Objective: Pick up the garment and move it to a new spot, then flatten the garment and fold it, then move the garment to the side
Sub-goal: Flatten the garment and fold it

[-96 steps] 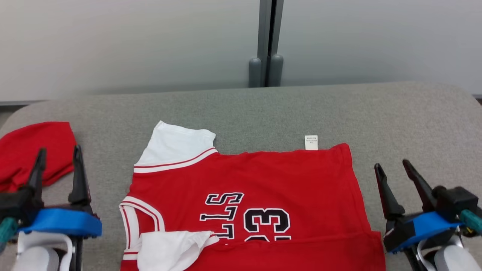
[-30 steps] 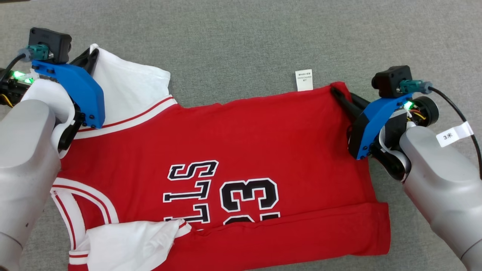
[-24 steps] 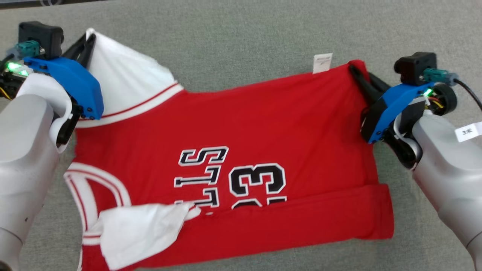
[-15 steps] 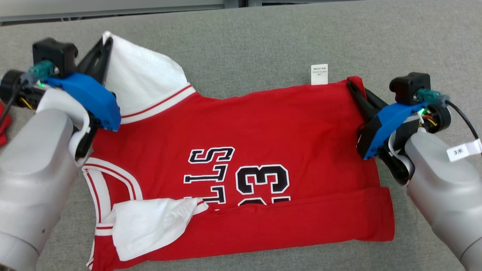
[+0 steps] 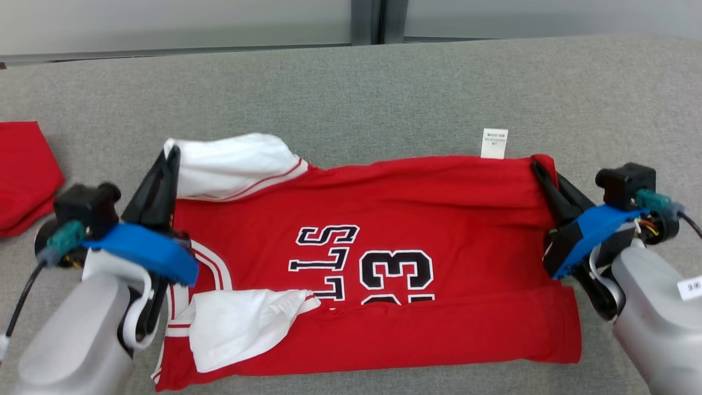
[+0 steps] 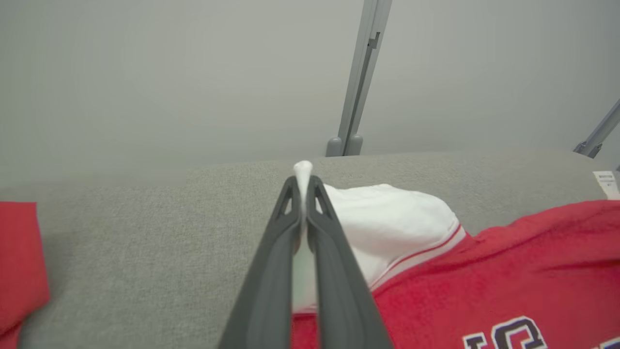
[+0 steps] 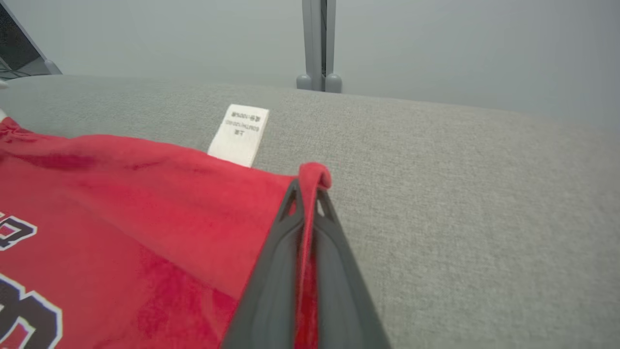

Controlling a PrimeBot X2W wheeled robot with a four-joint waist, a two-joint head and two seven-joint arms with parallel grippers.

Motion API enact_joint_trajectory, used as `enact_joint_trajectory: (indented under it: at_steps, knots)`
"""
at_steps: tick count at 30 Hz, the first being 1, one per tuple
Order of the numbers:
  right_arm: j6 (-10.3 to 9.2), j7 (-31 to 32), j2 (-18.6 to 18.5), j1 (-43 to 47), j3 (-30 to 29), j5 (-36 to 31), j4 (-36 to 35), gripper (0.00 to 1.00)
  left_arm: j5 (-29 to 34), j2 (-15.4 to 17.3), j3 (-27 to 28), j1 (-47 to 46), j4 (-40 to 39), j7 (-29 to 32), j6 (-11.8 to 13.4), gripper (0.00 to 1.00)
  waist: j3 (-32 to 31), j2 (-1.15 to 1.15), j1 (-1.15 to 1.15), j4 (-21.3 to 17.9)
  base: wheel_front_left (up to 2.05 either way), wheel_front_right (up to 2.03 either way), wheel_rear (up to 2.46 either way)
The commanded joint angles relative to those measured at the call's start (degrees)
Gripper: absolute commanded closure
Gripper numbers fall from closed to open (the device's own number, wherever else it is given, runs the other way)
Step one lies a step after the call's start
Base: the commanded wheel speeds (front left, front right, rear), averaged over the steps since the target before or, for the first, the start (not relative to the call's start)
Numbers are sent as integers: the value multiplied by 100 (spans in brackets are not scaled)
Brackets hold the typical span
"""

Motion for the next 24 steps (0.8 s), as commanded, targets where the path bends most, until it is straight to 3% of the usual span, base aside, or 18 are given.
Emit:
enact_joint_trajectory:
  at_steps: [1,10,20,21,22,23,24]
  knots:
    - [1,-26,-11,223,-188,-200,-154,100,70,70,171,299,-275,-25,61,100,-12,1,1,21,0,0,0]
    - [1,-28,223,1209,-1172,-980,-810,100,242,-72,810,1706,-1338,-27,431,100,-96,1,1,120,0,0,0]
    - [1,-27,500,2048,-1767,-1236,-1314,100,403,-423,1357,2558,-1454,-27,334,100,-237,1,1,112,0,0,0]
    - [1,-28,517,2103,-1816,-1232,-1373,22,442,-472,1411,2596,-1453,-27,343,100,-252,1,1,107,0,0,0]
    - [0,-28,538,2150,-1880,-1214,-1424,0,497,-520,1496,2632,-1472,-27,346,59,-270,1,1,105,0,0,0]
    - [1,-28,551,2208,-1951,-1204,-1478,0,552,-570,1567,2687,-1488,-27,339,0,-297,1,1,109,0,0,0]
    - [1,-28,570,2275,-2022,-1185,-1533,0,605,-641,1673,2735,-1523,-27,331,0,-326,1,1,113,0,0,0]
